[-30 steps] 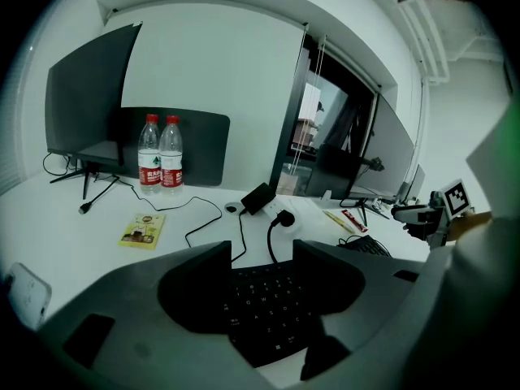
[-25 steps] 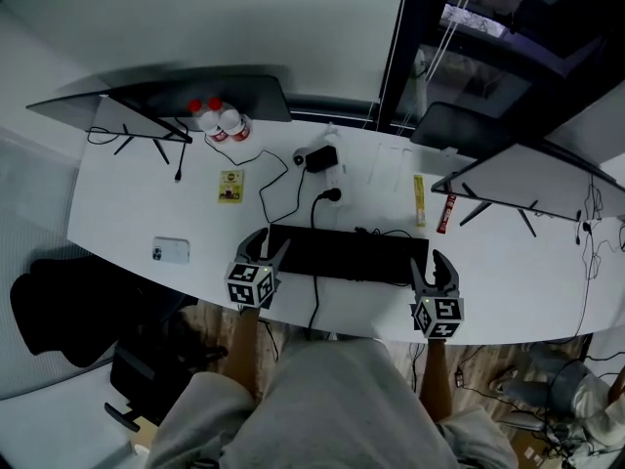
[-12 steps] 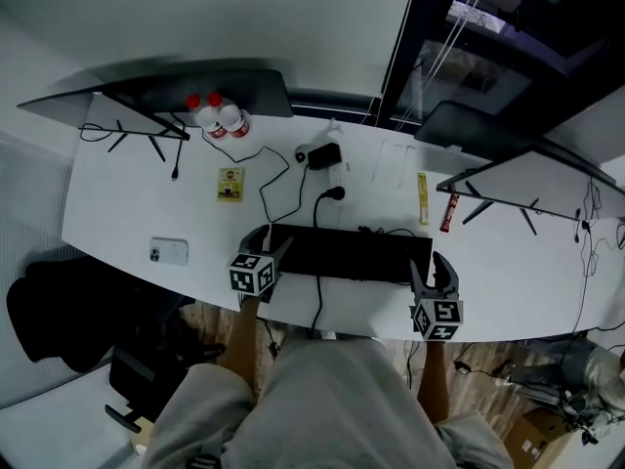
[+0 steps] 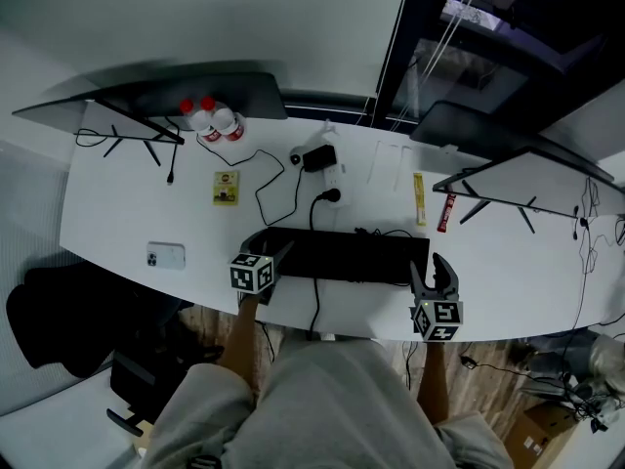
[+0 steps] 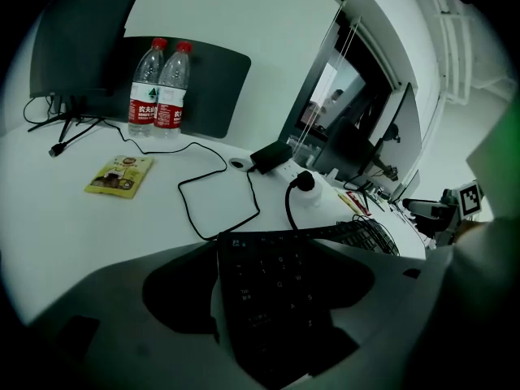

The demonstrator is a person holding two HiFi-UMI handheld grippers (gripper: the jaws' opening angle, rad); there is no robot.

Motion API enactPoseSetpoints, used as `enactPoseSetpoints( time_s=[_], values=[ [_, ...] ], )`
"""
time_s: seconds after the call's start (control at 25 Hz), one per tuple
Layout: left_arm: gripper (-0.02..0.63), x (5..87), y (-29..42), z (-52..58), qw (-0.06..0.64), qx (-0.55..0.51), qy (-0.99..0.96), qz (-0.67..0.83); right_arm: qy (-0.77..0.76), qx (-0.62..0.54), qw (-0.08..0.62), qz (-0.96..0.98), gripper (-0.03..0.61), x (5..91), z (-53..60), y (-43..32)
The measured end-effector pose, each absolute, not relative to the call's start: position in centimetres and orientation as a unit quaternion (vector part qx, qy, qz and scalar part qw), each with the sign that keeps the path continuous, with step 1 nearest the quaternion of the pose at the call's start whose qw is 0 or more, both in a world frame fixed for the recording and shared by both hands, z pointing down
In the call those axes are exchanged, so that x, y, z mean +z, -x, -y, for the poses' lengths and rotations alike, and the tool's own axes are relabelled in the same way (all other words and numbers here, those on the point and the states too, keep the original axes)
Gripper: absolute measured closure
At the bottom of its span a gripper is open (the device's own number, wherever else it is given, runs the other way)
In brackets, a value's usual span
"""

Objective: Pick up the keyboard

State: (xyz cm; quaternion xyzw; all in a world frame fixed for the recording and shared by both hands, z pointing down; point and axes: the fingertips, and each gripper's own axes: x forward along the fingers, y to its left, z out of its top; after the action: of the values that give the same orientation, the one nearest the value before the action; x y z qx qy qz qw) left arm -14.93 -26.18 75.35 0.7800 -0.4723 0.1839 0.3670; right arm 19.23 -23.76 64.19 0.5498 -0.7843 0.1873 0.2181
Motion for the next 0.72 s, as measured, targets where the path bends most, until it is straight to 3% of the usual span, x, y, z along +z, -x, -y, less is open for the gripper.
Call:
enactPoseSetpoints(
  time_s=[0.72],
  values=[
    [0.296, 76.3, 14.7, 26.3, 0.369, 0.181, -0.769, 0.49, -0.553, 0.19, 0.215, 0.782, 0.351, 64.7, 24.4, -20.7]
  ],
)
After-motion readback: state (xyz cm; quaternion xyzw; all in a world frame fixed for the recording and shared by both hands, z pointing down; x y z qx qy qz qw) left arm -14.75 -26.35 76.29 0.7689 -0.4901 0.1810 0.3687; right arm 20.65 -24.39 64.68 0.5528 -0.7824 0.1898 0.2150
